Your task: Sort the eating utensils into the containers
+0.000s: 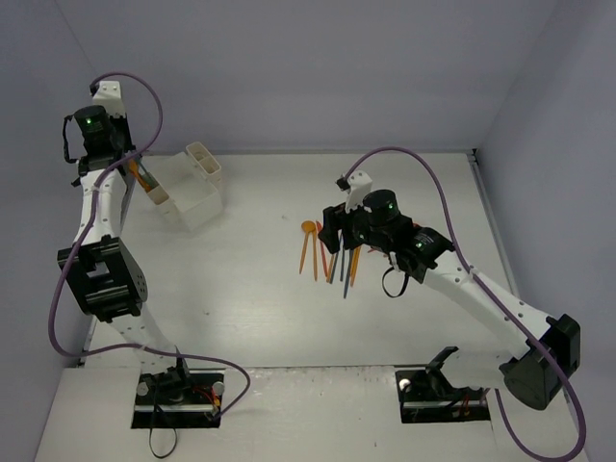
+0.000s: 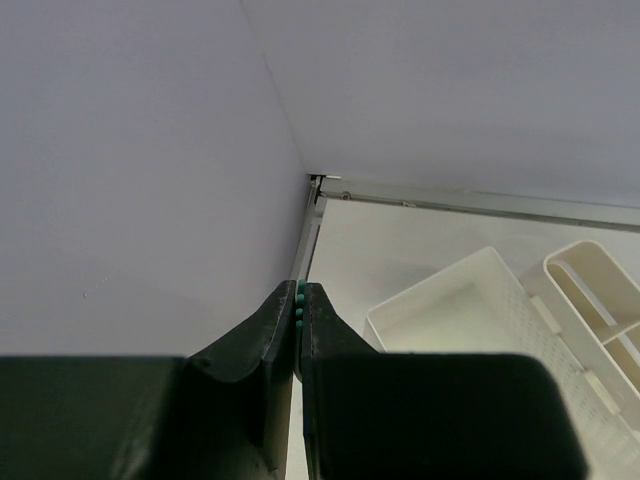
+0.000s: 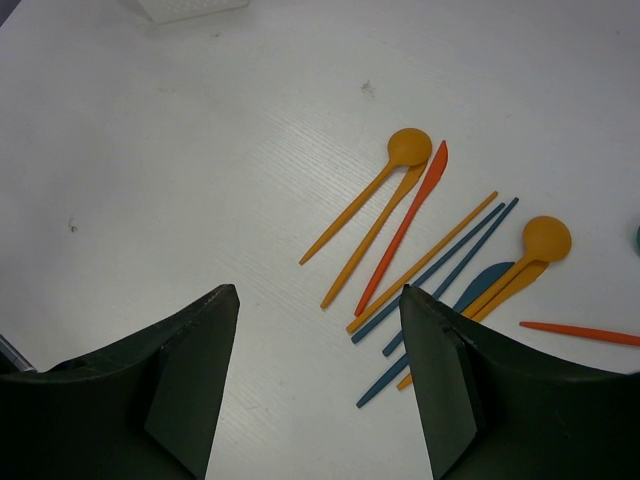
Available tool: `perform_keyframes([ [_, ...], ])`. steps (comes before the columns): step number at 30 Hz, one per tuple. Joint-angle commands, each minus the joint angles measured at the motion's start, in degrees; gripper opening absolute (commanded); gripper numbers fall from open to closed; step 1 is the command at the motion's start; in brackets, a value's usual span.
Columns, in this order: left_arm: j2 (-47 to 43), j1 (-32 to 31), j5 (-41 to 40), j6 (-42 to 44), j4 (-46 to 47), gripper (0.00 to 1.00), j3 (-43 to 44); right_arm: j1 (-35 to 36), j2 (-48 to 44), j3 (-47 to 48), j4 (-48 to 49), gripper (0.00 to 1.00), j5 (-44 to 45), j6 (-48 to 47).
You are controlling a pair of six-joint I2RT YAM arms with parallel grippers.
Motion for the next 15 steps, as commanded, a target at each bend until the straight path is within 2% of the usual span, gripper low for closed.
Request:
perform_keyframes([
  [1,-1.9,0.5,0.9,1.1,6.4,0.0,3.9,-0.5,0.3,1.5,1.3,0.63,-0.5,-0.1],
  [9,0.0,0.8,0.1,1.7,10.0,0.0,0.3,-1.0,0.6,1.5,1.2,0.63,0.2,-0.1],
  [15,0.7,0.8,-1.2,1.8,11.6,0.05,-2.6,-1.2,1.0,1.5,1.2,0.63,0.1,0.1],
])
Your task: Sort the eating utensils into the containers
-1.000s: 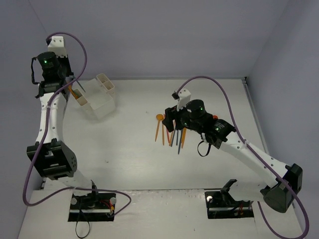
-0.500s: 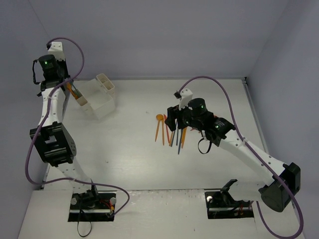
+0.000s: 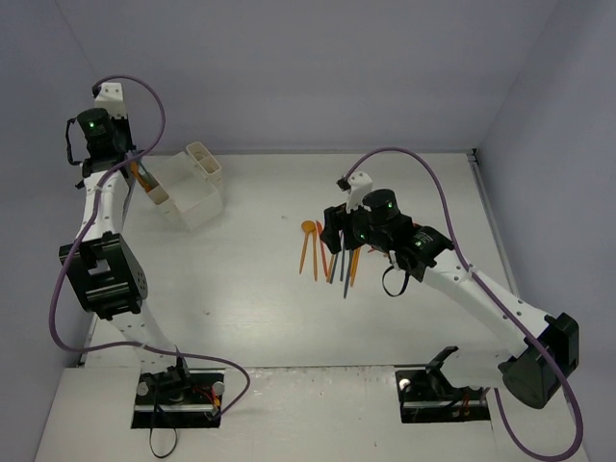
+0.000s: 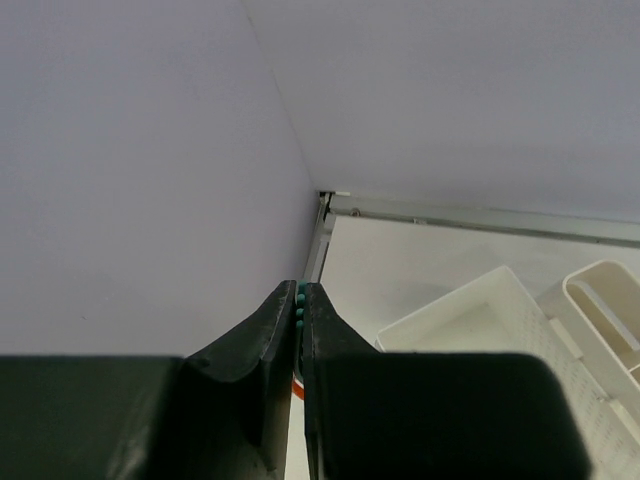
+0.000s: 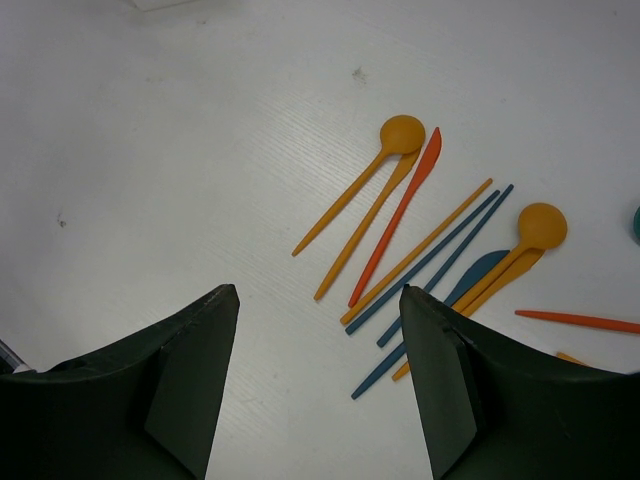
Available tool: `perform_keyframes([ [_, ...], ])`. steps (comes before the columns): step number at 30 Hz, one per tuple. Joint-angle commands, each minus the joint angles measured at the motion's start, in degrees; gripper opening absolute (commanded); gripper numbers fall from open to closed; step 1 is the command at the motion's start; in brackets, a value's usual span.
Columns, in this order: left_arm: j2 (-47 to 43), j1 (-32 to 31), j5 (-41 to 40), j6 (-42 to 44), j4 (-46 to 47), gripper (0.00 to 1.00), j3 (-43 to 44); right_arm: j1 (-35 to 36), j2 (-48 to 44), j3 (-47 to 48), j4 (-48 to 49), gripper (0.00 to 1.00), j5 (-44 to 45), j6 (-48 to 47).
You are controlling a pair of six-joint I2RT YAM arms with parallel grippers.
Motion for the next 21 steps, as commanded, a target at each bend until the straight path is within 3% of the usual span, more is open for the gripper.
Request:
perform_keyframes([
  [1,-0.6,0.4,-0.6,0.7,6.2,0.05,-1.5,-0.4,0.6,1.5,2.3,0.63,0.0,0.1],
  [8,-1.2,0.5,-1.1,-0.6,6.6,0.17,-3.9,-0.4,0.6,1.4,2.3,0.63,-0.2,0.4],
  [14,-4.1,0.5,-1.4,-1.9,6.5,0.44,-5.2,-0.4,1.3,0.3,2.2,0.63,1.5,1.7],
  [21,-11.5,0.5,0.3,-9.0,1.3,0.65,-5.4,-1.7,1.7,-0.3,0.9,0.61,9.7,6.8],
])
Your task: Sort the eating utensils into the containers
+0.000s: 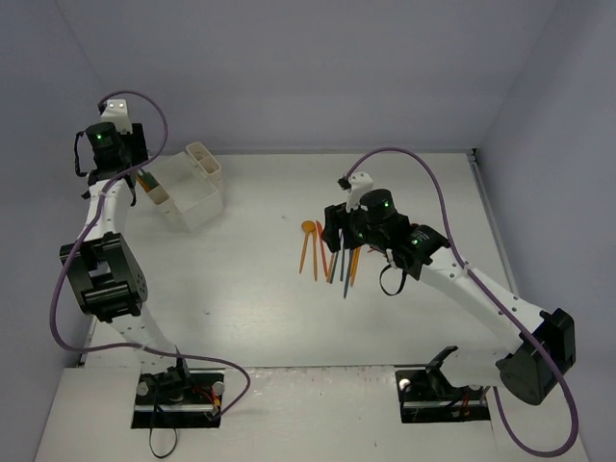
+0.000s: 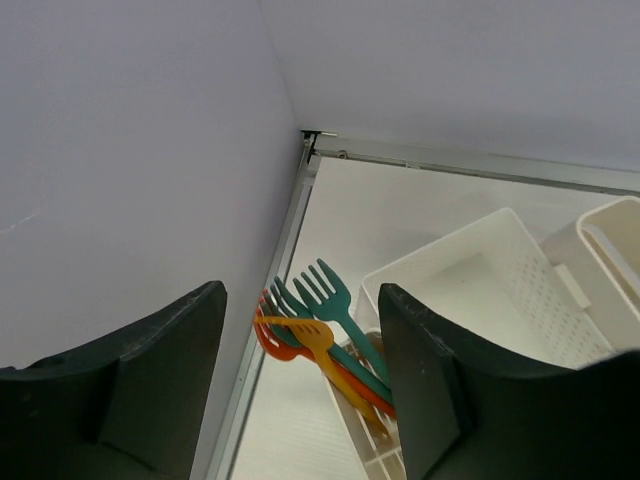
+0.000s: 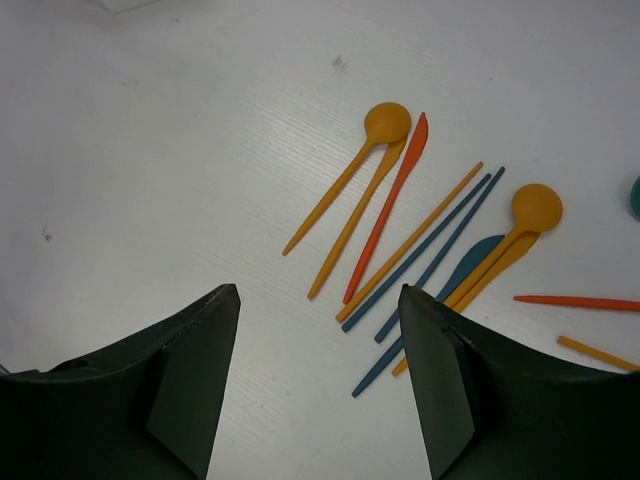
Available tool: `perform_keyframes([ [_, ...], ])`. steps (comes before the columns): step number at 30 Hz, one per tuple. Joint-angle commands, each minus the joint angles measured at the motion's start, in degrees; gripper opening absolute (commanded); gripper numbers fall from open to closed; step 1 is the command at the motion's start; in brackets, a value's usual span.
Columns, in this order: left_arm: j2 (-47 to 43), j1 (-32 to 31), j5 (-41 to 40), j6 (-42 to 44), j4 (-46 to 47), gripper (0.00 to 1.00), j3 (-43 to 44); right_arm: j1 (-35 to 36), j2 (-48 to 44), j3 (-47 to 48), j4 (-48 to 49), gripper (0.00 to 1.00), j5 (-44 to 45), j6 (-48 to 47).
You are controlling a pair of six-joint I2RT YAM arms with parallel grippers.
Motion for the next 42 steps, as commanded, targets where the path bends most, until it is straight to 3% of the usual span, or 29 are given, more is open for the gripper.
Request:
perform_keyframes([
  [1,-10.6,0.4,1.6,-6.8,-0.4,0.67,2.4,-2.2,0.3,-0.2,0.8,0.61,8.6,4.7],
  [7,-19.4,-2.9,4.1,-14.2,-12.7,0.73,1.4,-8.6,1.5,-1.4,-3.2,0.57,12.5,11.1],
  [10,-23.9,-7.8,4.0,-15.6,-18.6,0.76,-1.2,-11.7,2.1,-2.5,-4.1,0.56,12.3,13.6],
  [21,-40.8,-24.2,9.0,-23.0,-30.4,0.81,-19.2,-23.2,8.5,-6.2,-4.5,0.53,10.4,18.8],
  [29,-51.6,-27.1,12.2,-26.7,-35.0,0.81,-30.2,-24.3,17.4,-3.2,-4.3,0.53,12.8,23.3],
  [37,-55.1,-29.1,12.3,-27.0,-39.5,0.81,-32.0,-24.3,26.7,4.8,-4.3,0.51,19.4,29.2],
  [42,-56.0,-30.5,12.9,-27.8,-39.9,0.81,-32.2,-24.5,30.3,10.3,-4.3,0.48,22.8,21.1],
])
